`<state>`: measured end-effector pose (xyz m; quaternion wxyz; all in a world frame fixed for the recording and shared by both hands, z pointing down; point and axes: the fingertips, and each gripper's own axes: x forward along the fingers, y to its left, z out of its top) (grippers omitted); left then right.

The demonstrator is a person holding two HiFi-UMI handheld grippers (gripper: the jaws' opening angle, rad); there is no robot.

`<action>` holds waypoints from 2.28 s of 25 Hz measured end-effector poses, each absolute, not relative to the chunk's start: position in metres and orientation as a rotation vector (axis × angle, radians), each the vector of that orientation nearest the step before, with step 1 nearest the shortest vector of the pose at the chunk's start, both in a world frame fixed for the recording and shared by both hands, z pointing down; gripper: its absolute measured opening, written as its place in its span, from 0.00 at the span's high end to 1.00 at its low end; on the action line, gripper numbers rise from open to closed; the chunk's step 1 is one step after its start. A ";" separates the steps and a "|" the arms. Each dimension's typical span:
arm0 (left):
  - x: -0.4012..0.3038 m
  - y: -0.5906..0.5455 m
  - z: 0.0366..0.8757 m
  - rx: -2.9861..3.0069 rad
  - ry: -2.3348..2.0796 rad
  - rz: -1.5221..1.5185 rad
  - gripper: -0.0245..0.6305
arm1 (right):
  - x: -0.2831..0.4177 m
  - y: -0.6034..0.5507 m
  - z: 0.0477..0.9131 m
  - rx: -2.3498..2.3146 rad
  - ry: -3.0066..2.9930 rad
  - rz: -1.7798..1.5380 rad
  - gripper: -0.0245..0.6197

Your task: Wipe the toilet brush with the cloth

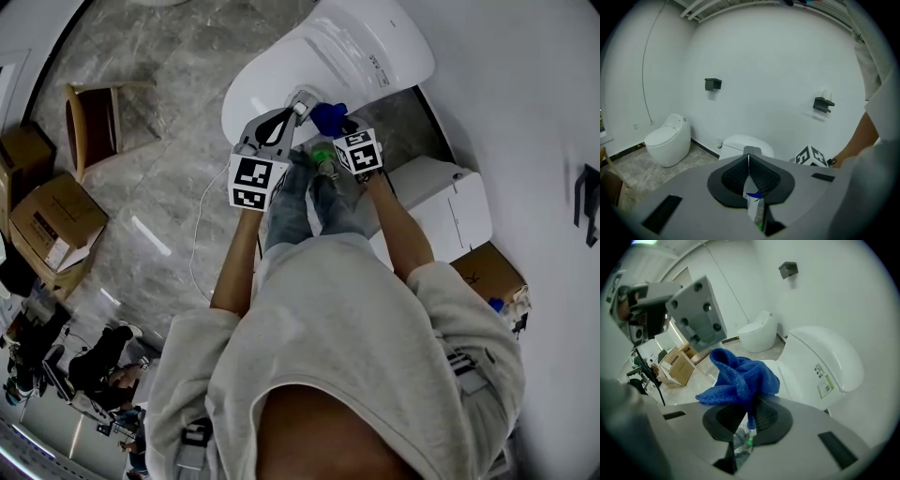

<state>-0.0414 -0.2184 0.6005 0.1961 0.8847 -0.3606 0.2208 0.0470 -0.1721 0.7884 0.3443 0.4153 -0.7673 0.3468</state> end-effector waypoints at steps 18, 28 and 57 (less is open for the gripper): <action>-0.043 -0.214 0.605 2.494 -1.038 0.659 0.93 | 0.059 -0.217 0.603 1.299 -2.319 0.509 0.88; -0.045 -0.215 0.605 2.497 -1.037 0.642 0.93 | 0.028 -0.219 0.645 1.105 -2.291 0.535 0.88; -0.044 -0.218 0.603 2.487 -1.026 0.603 0.93 | 0.000 -0.207 0.771 0.938 -2.115 0.897 0.88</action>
